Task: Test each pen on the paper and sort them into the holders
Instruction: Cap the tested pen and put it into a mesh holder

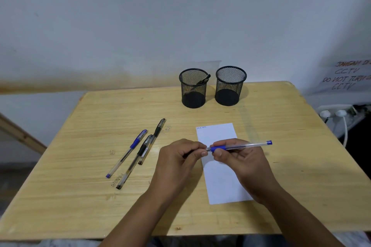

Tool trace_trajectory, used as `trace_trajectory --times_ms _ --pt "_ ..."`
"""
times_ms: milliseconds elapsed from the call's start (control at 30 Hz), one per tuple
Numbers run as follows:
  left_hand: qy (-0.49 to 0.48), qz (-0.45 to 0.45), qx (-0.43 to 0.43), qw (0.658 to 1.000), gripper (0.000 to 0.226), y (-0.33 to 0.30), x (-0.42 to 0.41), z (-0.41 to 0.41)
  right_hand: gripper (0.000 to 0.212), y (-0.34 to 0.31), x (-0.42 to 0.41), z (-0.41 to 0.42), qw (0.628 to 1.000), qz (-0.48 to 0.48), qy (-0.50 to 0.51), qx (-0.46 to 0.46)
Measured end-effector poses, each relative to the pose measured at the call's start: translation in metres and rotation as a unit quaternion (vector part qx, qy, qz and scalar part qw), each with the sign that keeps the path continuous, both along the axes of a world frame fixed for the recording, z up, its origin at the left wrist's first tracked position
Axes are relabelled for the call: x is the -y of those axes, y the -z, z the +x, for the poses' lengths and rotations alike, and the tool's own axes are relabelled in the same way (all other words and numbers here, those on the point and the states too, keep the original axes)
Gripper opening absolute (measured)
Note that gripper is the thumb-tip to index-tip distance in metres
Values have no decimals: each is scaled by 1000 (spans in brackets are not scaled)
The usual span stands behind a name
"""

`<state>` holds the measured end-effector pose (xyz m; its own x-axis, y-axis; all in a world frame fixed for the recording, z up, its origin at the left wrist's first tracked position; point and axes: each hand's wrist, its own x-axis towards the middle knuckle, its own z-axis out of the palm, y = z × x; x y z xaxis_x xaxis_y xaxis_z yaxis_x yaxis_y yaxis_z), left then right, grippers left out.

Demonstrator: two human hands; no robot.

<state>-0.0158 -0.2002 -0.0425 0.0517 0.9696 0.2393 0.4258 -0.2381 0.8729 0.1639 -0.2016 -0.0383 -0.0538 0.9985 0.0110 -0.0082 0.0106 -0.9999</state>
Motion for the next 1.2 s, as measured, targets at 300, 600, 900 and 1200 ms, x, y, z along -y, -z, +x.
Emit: trace_trajectory --times_ms 300,600,900,1200 --pt "-7 20 -16 1000 14 4 0 3 12 5 -1 -4 1000 20 14 20" --pt "-23 -79 131 988 14 -12 -18 18 8 -13 -28 -7 999 -9 44 -3" --pt "-126 -63 53 989 46 -7 -106 11 19 -45 -92 20 992 -16 51 115" --pt "-152 -97 -75 981 90 17 -164 10 9 -77 -156 44 922 119 116 350"
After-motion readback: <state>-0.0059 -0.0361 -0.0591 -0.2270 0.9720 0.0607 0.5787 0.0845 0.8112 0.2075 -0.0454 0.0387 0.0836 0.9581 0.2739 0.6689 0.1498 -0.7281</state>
